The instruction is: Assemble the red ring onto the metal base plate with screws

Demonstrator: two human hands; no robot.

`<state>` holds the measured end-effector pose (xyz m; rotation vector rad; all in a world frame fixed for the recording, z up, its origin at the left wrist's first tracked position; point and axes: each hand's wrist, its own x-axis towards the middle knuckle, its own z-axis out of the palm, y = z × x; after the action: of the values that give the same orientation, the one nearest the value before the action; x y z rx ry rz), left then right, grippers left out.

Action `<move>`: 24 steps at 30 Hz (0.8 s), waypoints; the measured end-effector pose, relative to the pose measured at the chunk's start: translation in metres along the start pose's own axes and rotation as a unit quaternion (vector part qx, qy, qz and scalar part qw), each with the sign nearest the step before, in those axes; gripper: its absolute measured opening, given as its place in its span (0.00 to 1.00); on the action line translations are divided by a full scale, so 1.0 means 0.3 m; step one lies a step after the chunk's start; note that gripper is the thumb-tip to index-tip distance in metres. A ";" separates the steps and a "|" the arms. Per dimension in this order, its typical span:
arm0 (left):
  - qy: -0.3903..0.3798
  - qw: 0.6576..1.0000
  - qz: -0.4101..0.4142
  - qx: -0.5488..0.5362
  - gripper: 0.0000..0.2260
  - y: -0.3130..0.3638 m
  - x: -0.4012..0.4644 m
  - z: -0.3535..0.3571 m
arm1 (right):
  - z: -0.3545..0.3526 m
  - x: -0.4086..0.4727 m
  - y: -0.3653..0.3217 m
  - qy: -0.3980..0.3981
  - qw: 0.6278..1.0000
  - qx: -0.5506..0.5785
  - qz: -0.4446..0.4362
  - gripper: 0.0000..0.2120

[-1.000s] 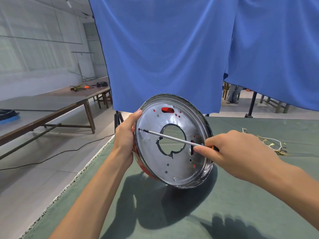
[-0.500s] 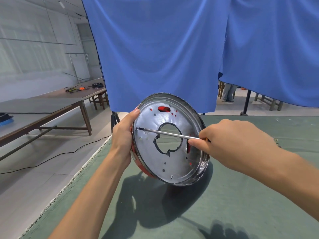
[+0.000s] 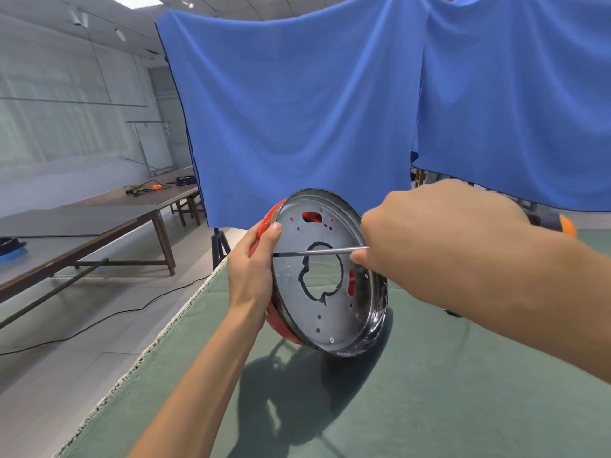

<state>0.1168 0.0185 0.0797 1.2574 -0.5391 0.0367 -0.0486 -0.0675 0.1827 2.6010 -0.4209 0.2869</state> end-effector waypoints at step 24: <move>-0.068 0.997 -0.003 -0.047 0.19 -0.091 0.003 -0.026 | 0.031 0.047 0.091 -0.277 0.946 0.169 -0.024 0.18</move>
<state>0.1289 0.0165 0.0542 1.1747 -0.6474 -0.0801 -0.0436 -0.0984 0.1903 3.0054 -0.5312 -0.4443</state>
